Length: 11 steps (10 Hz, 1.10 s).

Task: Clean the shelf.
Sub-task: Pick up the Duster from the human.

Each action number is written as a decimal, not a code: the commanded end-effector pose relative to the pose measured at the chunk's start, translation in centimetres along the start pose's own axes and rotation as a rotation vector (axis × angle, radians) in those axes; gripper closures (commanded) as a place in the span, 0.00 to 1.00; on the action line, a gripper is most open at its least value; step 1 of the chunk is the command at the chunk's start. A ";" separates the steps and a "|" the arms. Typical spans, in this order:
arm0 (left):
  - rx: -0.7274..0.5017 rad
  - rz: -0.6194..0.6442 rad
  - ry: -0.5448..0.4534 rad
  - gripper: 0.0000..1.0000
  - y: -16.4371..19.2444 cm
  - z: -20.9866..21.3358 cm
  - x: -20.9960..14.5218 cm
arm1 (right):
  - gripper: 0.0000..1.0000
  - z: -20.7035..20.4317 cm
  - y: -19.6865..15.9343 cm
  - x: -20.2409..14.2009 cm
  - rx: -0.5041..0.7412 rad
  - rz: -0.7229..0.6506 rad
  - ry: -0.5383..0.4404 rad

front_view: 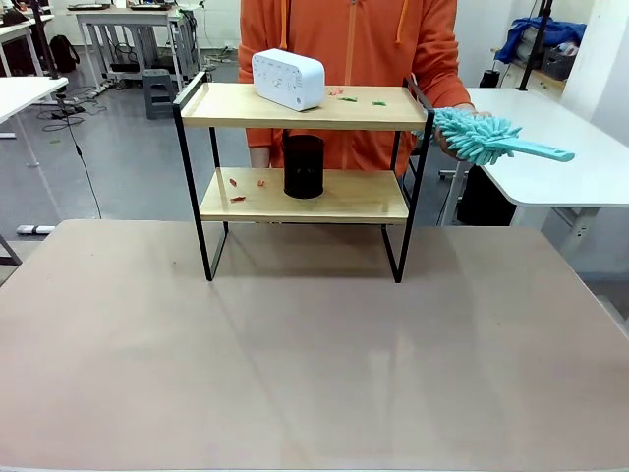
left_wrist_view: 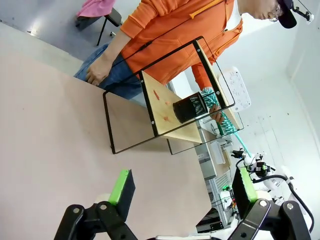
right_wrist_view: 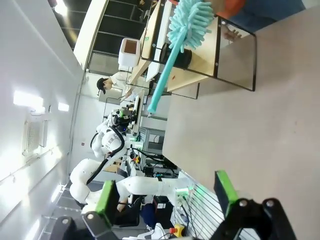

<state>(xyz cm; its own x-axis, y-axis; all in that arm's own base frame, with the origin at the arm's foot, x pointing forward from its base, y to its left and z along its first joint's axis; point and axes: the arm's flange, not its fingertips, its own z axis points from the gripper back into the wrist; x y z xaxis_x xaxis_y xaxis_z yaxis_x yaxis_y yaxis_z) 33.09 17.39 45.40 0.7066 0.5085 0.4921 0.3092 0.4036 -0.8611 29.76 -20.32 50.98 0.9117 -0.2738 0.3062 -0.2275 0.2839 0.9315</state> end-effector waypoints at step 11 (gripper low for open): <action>-0.023 -0.025 -0.015 0.00 0.2 -0.1 0.0 | 0.00 -19.2 4.6 10.1 -0.248 -0.465 0.131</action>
<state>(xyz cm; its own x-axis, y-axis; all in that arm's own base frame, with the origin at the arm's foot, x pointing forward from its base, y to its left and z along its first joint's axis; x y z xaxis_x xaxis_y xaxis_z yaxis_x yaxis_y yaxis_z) 33.11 17.40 45.21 0.7085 0.5056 0.4924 0.3118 0.4017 -0.8611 44.26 -4.27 53.90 0.9484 -0.2869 -0.1350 0.2409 0.3753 0.8951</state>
